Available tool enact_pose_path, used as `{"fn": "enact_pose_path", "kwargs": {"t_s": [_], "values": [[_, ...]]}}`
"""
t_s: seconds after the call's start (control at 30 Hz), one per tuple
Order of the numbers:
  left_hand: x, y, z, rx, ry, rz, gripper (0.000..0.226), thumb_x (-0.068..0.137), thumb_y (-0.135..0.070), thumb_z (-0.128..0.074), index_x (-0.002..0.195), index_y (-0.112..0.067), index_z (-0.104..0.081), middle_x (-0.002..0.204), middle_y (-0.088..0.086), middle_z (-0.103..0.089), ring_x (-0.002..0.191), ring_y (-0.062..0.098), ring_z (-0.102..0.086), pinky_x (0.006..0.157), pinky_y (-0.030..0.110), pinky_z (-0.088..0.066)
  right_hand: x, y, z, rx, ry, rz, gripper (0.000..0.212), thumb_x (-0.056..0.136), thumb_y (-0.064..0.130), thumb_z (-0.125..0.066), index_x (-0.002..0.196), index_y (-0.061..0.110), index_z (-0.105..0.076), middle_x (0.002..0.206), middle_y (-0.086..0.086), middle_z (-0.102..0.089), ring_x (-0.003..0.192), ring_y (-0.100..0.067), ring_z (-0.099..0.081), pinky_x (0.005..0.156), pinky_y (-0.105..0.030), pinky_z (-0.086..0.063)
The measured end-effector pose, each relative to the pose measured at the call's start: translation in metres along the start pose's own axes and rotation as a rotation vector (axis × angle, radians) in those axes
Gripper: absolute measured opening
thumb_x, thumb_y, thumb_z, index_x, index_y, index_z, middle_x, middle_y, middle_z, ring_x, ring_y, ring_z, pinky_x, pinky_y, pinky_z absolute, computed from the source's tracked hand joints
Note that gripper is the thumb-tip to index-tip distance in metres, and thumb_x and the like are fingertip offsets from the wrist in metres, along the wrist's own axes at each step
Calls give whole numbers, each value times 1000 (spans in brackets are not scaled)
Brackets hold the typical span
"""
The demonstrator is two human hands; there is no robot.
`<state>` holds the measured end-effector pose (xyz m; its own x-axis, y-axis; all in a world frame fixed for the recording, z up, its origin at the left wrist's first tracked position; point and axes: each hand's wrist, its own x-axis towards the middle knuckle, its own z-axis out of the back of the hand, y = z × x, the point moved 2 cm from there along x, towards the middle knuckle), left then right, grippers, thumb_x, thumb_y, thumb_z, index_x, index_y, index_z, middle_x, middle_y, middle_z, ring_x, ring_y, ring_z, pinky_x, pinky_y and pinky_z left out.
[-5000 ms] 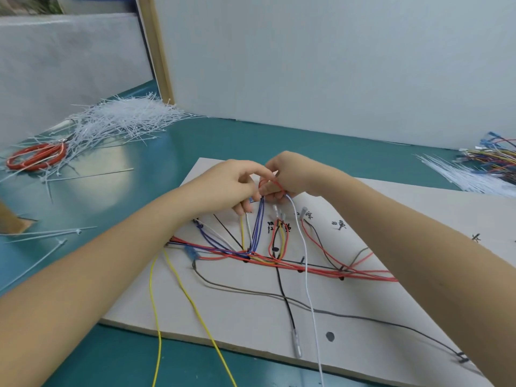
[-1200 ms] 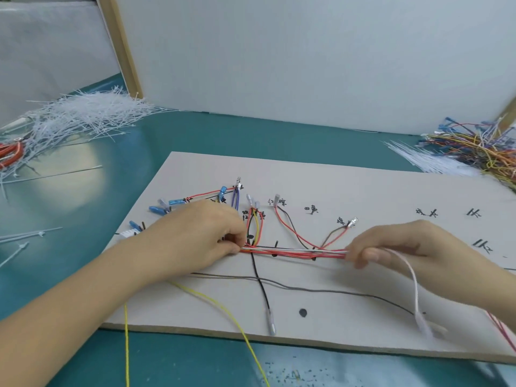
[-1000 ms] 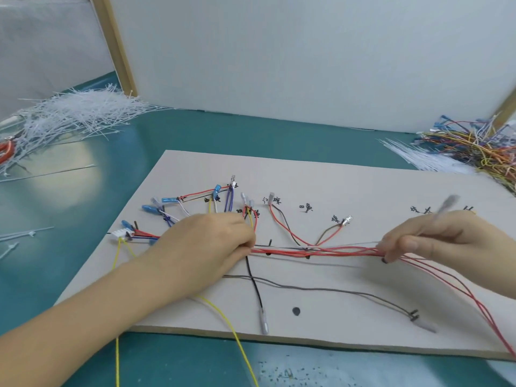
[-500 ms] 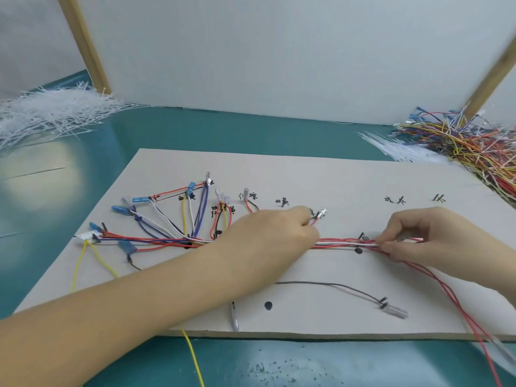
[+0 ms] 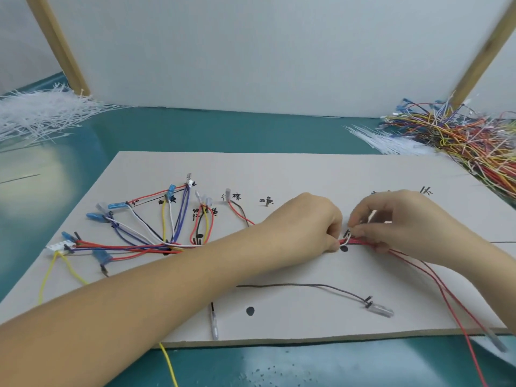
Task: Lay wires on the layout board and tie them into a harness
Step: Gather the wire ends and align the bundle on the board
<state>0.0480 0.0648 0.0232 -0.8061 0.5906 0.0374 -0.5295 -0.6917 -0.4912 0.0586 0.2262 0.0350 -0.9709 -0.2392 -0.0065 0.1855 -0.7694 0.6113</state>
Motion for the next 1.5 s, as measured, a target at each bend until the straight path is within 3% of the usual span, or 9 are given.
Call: {"fn": "enact_pose_path", "kwargs": {"t_s": [0.2, 0.3, 0.47, 0.63, 0.83, 1.03, 1.23, 1.4, 1.5], "values": [[3, -2, -2, -18, 4, 11, 4, 81, -17, -65, 78, -16, -68, 78, 0, -64, 74, 17, -55, 61, 26, -40, 7, 14, 0, -83, 16, 152, 26, 74, 5, -74, 69, 29, -66, 69, 23, -64, 61, -2, -62, 63, -21, -49], [3, -3, -4, -11, -14, 2, 5, 81, -17, -65, 80, -15, -69, 75, -3, -61, 73, 15, -53, 57, 25, -37, 15, 7, 3, -35, 124, 127, 21, 76, 5, -72, 71, 26, -70, 65, 10, -68, 55, -1, -61, 56, -14, -47], [0, -2, -6, -34, -47, -3, 6, 82, -19, -65, 82, -15, -69, 68, -9, -52, 71, 12, -50, 59, 24, -33, 28, -4, 4, -2, 257, 118, 16, 80, 9, -71, 78, 25, -72, 72, -2, -70, 65, -15, -61, 67, -25, -50], [0, -2, -7, -26, -68, -14, 8, 83, -20, -64, 81, -13, -68, 62, -14, -45, 71, 12, -49, 60, 26, -35, 27, -3, -1, -48, 183, 205, 33, 76, 6, -75, 67, 37, -66, 89, 5, -59, 72, -7, -55, 62, -7, -38], [-2, -1, -9, -39, -94, -5, 7, 83, -21, -63, 79, -15, -66, 66, -11, -50, 71, 13, -49, 62, 25, -36, 5, -10, -9, -209, 13, 305, 19, 77, 6, -73, 73, 24, -73, 82, 15, -61, 73, -4, -56, 65, -16, -40], [-3, 0, -10, -33, -127, -1, 7, 84, -20, -61, 79, -16, -65, 70, -9, -51, 72, 13, -48, 63, 26, -37, -9, -13, -8, -335, 7, 351, 18, 77, -2, -72, 80, 15, -76, 80, 11, -60, 74, -4, -52, 69, -5, -34], [-3, 1, -13, -32, -134, 6, 8, 85, -20, -60, 84, -15, -67, 76, -5, -57, 74, 13, -48, 65, 26, -39, -20, -5, -10, -380, -7, 346, 13, 79, 10, -73, 89, 17, -77, 83, 4, -62, 77, -16, -58, 68, -30, -48], [-17, 7, 17, -288, -79, 11, 8, 87, -25, -59, 92, -31, -62, 78, -14, -58, 60, -4, -51, 59, 11, -40, -11, 1, -4, -229, 18, 159, 15, 81, 32, -67, 94, 39, -65, 86, 18, -61, 85, 8, -51, 70, -4, -37], [-38, 32, 56, -404, -182, 60, 14, 89, -19, -56, 85, -31, -63, 74, -12, -61, 58, 2, -56, 56, 14, -47, -5, 12, -1, -260, -21, 140, 16, 83, 42, -57, 98, 39, -64, 98, 22, -59, 89, 5, -50, 73, 0, -32]]}}
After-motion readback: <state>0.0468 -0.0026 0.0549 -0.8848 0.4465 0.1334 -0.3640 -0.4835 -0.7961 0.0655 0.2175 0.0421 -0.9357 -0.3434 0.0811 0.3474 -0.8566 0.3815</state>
